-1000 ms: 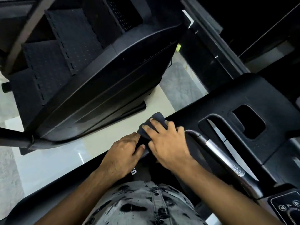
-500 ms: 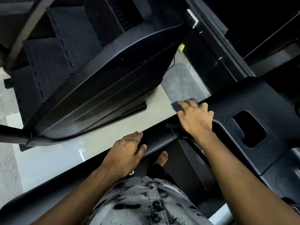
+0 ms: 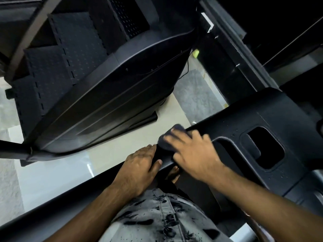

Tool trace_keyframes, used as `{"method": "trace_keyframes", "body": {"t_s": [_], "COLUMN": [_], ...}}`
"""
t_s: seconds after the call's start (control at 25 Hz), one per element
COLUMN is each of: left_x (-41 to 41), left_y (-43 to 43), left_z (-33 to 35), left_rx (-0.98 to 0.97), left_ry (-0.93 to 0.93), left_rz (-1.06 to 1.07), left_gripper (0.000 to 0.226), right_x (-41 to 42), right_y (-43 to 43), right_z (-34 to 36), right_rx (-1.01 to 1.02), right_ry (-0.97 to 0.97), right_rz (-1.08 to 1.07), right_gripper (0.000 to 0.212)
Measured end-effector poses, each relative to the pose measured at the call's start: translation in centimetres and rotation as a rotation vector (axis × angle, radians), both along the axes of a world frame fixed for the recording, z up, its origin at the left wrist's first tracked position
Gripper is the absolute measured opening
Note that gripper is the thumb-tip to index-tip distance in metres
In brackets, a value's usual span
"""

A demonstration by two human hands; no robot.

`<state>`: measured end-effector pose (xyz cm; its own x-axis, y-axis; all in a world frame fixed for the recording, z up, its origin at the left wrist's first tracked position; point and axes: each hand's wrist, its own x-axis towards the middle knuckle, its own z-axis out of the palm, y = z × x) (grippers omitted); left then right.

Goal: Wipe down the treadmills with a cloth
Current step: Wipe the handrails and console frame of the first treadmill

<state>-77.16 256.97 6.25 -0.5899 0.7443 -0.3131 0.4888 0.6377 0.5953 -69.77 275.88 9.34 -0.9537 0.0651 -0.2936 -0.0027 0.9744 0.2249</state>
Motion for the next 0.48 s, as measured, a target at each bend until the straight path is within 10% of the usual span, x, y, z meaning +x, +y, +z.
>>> {"method": "trace_keyframes", "body": {"t_s": [0.12, 0.28, 0.48], "left_x": [0.0, -0.3, 0.0], "left_y": [0.8, 2.1, 3.2], "left_z": [-0.4, -0.3, -0.4], "left_rx": [-0.041, -0.040, -0.049], "left_ry": [-0.019, -0.011, -0.023], "left_rz": [-0.015, -0.022, -0.041], "left_gripper": [0.072, 0.073, 0.065], "right_x": [-3.7, -0.4, -2.1], "right_y": [4.9, 0.7, 6.4], "right_z": [1.0, 0.4, 0.5], "right_rx": [0.113, -0.052, 0.080], "right_ry": [0.052, -0.024, 0.104], "right_rz": [-0.609, -0.067, -0.557], "right_gripper": [0.050, 0.058, 0.054]}}
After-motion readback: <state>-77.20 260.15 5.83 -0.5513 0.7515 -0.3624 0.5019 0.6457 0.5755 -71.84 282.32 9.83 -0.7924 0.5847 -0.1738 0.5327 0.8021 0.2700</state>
